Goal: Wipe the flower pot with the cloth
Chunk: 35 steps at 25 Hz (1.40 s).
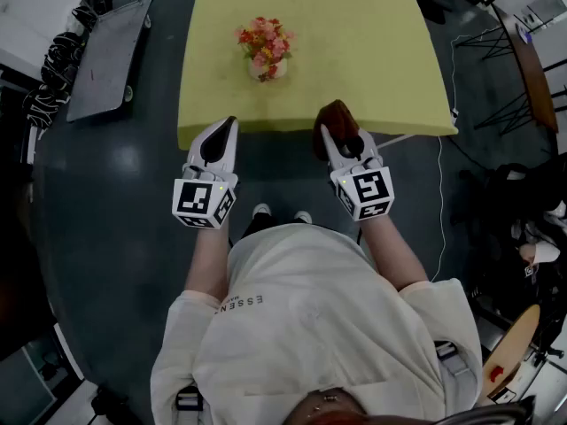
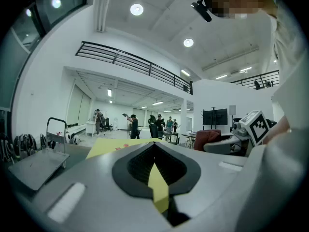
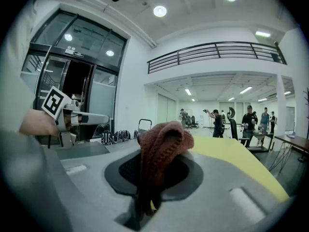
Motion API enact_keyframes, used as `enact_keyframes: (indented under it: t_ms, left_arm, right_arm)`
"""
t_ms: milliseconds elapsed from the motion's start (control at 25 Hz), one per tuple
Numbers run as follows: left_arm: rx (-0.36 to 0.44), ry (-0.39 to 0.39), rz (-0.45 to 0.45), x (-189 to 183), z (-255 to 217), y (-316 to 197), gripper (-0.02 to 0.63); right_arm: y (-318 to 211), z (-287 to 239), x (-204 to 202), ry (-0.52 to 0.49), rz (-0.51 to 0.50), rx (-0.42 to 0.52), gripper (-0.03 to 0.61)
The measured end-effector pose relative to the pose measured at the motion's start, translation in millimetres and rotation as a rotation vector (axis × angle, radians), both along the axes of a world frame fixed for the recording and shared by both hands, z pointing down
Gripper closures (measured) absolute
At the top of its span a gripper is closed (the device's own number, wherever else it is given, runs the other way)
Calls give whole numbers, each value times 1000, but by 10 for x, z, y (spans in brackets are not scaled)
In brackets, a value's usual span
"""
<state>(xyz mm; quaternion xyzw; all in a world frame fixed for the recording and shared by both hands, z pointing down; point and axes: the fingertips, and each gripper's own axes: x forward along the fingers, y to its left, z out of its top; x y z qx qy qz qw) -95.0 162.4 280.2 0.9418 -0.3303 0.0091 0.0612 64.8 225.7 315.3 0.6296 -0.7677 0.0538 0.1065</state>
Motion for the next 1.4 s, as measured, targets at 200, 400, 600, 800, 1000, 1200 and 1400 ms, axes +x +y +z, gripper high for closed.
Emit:
enact_keyframes:
  t_ms: [200,400,600,800,1000,1200,1400]
  left_arm:
    - [-9,-3,1,-5,27,-13,598]
    - [-16,0,0,-29,71,-31,598]
    - [-34,7,5,-122,141,-95,598]
    - [-57,8,18,-313,232,-271,598]
    - [-69,7,69,-451,333,-418,598]
    - [-111,-1,83,-421,548,-608,598]
    - [-139,-29,77,-159,718,-954,598]
  right_arm:
    - [-10,26,-15,5,-4,-7,526]
    - [-24,65,-48,3,-3,-13,526]
    - [-77,100,-94,-24,29,-16,525]
    - [-194,197,-202,-34,68,-35,525]
    - [-342,344,-287,-21,116,-60,525]
    - [-523,507,-249,-22,127,-93,525]
    - [-906,717,0,-19,109,-133,525]
